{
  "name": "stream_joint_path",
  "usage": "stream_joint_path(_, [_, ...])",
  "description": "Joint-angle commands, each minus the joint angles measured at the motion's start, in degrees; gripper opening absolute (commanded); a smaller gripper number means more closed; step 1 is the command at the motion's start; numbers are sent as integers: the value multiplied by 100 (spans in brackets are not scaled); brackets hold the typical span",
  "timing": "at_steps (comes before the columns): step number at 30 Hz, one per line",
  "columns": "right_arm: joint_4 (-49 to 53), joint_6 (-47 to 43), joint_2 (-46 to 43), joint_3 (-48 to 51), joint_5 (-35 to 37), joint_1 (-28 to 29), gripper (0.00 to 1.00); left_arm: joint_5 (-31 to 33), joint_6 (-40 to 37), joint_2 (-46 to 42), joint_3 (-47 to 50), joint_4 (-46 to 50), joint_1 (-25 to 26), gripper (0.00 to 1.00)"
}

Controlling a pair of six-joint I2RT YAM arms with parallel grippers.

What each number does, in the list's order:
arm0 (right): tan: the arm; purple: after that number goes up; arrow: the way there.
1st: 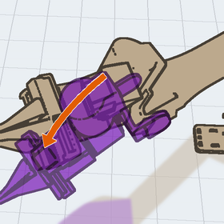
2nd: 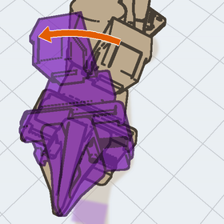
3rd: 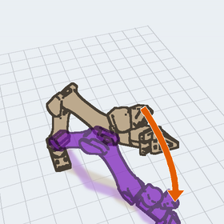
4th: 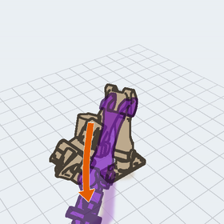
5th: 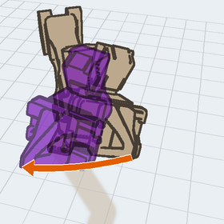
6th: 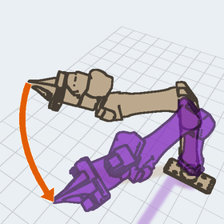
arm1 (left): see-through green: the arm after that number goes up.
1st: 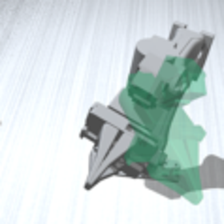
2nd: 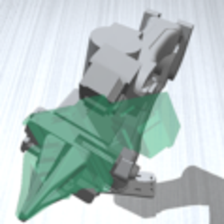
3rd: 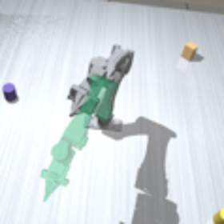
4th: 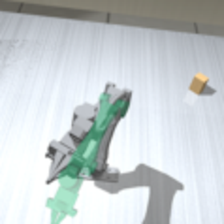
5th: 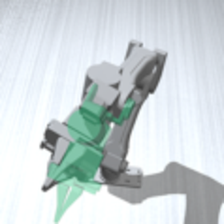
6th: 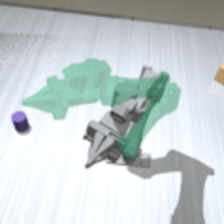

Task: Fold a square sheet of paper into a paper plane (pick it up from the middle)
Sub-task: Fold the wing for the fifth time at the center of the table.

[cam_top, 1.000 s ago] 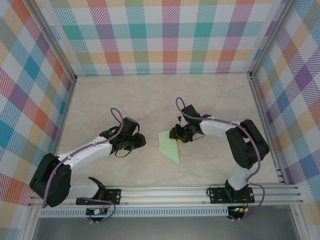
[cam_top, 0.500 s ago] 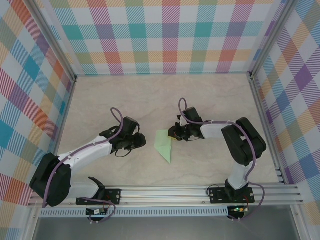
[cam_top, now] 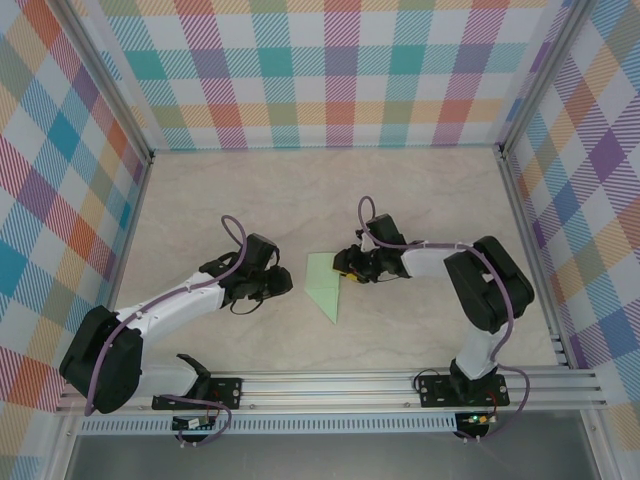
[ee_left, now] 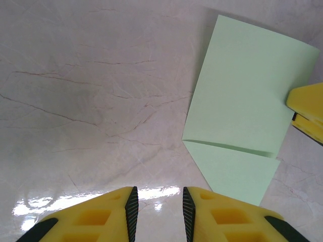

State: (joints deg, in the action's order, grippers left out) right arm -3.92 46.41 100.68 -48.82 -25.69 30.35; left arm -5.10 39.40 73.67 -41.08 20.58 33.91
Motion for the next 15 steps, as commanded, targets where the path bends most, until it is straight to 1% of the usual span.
stream_joint_path(1, [833, -315, -680, -84, 450, -29, 43, -68, -37, -11, -87, -70, -52, 32])
stream_joint_path(2, [895, -308, -841, -10, 488, -27, 43, -75, -33, -2, -102, -54, -52, 32])
stream_joint_path(4, [811, -266, -1139, 184, 377, -7, 40, -68, -21, 31, -130, -12, -59, 32])
stream_joint_path(7, [692, -230, -1349, 348, 78, 168, 28, -177, -6, 142, -172, -31, -69, 32])
stream_joint_path(9, [652, -240, -1316, 329, -130, 360, 20, -237, 35, 233, -202, -54, -78, 32])
stream_joint_path(11, [469, -98, -1204, 367, -194, 542, 16, -297, 66, 343, -256, -76, -112, 31])
stream_joint_path(15, [-90, 238, -856, 495, -479, 669, 10, -470, 146, 486, -273, -180, -139, 31])
